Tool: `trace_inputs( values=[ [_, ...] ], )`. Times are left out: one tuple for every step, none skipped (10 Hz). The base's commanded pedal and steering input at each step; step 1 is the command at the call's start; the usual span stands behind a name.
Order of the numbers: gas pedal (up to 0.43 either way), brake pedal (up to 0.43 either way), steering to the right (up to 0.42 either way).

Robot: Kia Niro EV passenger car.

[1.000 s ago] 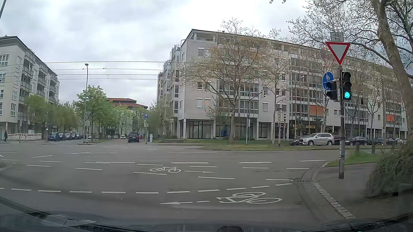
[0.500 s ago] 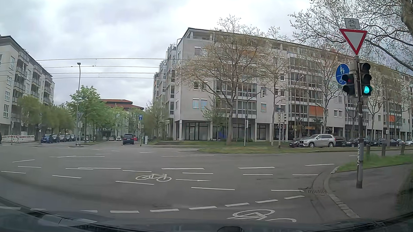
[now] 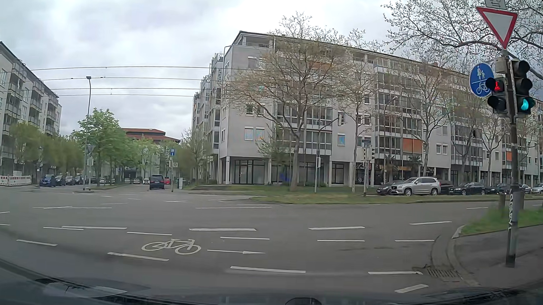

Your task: Follow the waypoints while adhering to traffic rules and regulations

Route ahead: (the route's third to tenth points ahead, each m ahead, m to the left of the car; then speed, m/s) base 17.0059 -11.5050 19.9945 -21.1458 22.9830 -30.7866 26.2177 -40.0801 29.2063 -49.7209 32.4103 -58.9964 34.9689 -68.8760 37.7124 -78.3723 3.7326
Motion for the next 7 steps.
trace_inputs(
  values=[
    [0.22, 0.0, 0.093],
    [0.209, 0.0, 0.102],
    [0.177, 0.0, 0.111],
    [0.169, 0.0, 0.118],
    [0.157, 0.0, 0.124],
    [0.15, 0.0, 0.14],
    [0.138, 0.0, 0.162]
  ],
)
